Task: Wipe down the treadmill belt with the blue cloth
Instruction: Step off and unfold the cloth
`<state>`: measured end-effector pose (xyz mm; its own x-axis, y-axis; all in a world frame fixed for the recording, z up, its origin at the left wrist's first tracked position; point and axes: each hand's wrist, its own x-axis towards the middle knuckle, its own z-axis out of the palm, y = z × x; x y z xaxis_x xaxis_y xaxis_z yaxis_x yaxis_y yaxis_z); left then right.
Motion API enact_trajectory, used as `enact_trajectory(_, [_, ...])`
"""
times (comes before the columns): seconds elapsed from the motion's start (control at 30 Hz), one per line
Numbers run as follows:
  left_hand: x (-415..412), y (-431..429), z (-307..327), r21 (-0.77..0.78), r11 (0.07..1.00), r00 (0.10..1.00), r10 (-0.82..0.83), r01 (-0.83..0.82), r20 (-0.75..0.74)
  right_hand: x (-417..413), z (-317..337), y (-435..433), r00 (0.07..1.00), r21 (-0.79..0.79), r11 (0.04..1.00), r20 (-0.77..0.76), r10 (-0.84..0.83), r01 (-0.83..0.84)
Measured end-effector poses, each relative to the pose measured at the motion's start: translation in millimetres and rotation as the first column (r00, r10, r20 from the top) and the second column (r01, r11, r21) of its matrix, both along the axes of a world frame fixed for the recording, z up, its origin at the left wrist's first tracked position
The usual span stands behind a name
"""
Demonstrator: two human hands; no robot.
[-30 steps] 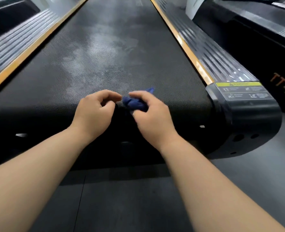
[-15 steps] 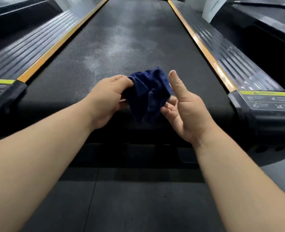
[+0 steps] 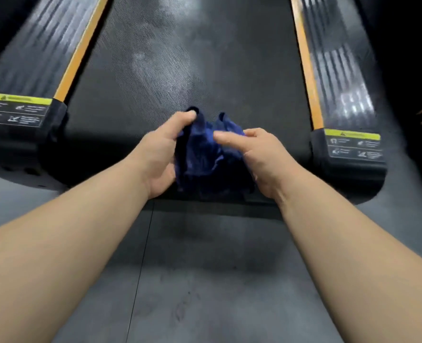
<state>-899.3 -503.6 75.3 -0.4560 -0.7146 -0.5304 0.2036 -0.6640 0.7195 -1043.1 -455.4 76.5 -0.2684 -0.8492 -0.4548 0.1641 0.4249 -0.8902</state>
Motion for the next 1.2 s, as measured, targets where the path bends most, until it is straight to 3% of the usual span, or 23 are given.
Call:
enact_trajectory(0.07, [11.1,8.9,21.2,0.031,0.998,0.999,-0.049,0.048,0.025,-0.5,23.4,4.8,0.973,0.063,0.998,-0.23,0.015,-0.001])
enact_trajectory(0.13, [21.9,11.9,38.1,-0.031,0.999,0.979,0.041,-0.036,0.2,7.7,50.5,3.7,0.95,0.133,0.991,-0.31,0.035,0.007])
enact_trajectory(0.2, [35.9,12.5,58.0,-0.141,0.984,0.924,0.152,-0.108,0.351,24.4,80.7,-0.2,0.983,0.209,0.978,-0.183,0.018,0.021])
enact_trajectory(0.27, [53.4,9.2,81.8,-0.214,0.97,0.898,0.198,-0.12,0.393,45.2,103.2,-7.4,0.996,0.267,0.964,-0.085,0.028,-0.004])
enact_trajectory(0.4, [99.6,-9.7,124.9,-0.251,0.955,0.874,0.253,-0.158,0.414,92.5,133.6,-30.6,0.954,0.25,0.968,-0.277,0.11,-0.039])
enact_trajectory(0.57, [180.7,-34.4,142.0,-0.127,0.95,0.881,0.311,-0.284,0.356,163.5,157.2,-66.1,0.943,0.242,0.97,-0.318,0.1,-0.021])
enact_trajectory(0.7, [240.7,-34.7,145.7,-0.31,0.926,0.811,0.346,-0.215,0.471,222.3,159.5,-77.4,0.988,0.269,0.962,-0.132,0.086,-0.048])
enact_trajectory(0.8, [269.9,-25.4,149.5,-0.403,0.9,0.732,0.386,-0.166,0.562,251.6,147.4,-83.2,0.954,0.209,0.966,-0.227,0.198,-0.151])
enact_trajectory(0.93, [298.7,-1.0,145.3,-0.348,0.904,0.614,0.425,-0.249,0.665,281.0,138.7,-85.3,0.896,0.133,0.951,-0.32,0.309,-0.28])
enact_trajectory(1.07, [298.5,32.9,147.6,-0.274,0.906,0.582,0.417,-0.322,0.698,286.7,138.1,-74.1,0.827,0.142,0.907,-0.376,0.419,-0.395])
enact_trajectory(1.2, [268.1,48.3,148.8,-0.311,0.927,0.522,0.376,-0.211,0.766,253.0,134.5,-51.9,0.83,0.222,0.904,-0.362,0.424,-0.365])
